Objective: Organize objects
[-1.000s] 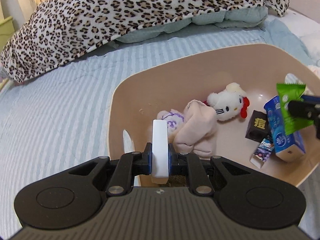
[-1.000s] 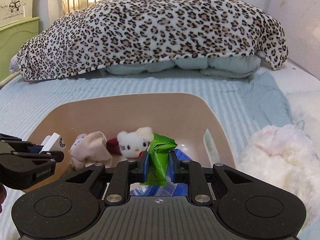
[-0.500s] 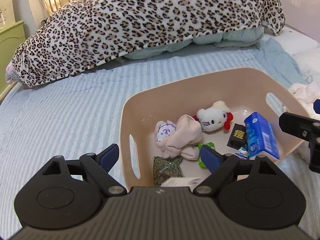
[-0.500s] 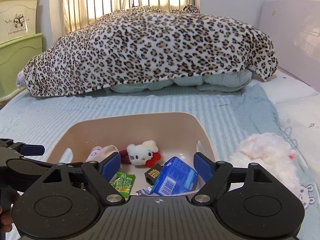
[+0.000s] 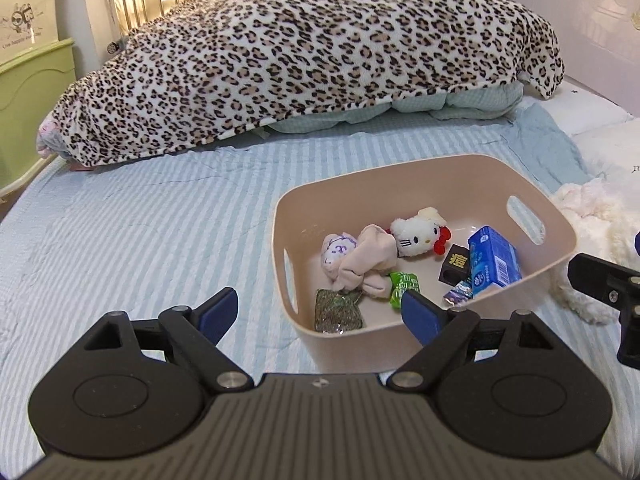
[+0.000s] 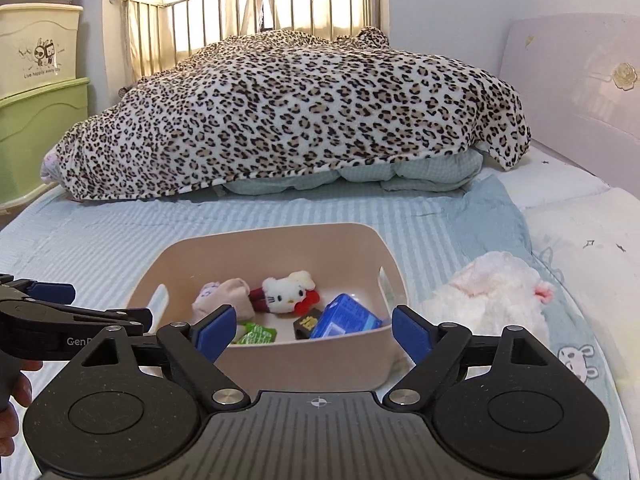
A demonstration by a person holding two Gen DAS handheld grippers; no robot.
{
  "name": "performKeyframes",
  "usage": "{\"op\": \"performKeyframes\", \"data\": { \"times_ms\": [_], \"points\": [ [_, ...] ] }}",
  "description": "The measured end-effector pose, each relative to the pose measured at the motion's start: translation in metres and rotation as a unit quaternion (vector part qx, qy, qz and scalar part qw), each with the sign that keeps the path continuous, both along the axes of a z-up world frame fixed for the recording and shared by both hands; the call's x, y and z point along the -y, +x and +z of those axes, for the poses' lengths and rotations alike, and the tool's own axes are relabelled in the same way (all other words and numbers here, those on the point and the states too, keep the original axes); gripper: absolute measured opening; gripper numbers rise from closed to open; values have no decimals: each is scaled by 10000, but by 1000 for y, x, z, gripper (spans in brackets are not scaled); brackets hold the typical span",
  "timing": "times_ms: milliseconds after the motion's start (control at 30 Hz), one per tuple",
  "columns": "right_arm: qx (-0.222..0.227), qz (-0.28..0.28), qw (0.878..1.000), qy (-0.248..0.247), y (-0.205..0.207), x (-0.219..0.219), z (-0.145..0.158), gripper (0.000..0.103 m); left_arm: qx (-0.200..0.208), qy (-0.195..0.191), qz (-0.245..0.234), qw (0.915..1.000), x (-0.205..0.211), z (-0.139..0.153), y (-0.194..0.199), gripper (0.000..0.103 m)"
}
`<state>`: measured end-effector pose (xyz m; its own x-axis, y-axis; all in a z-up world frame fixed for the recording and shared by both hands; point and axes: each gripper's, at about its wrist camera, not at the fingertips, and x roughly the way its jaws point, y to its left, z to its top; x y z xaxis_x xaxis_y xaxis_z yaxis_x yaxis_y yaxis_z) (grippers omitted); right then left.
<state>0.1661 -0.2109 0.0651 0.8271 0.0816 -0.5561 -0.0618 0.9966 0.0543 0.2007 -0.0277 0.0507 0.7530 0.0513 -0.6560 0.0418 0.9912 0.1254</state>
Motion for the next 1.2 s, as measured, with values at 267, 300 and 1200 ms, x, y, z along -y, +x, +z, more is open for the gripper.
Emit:
{"op": "performKeyframes", "data": {
  "times_ms": [267,300,1200],
  "points": [
    [109,69,9999,-7,-39,-3,4,86,189,-28,-107,9998,-1,11,-45,89],
    [135,75,9999,-38,-44,-4,4,86,218,-25,-111,9997,-2,12,-52,89],
    [553,347,9976,-244,-177,-15,18,86,515,-558,103,9971,-36,27,-178,89]
  ]
}}
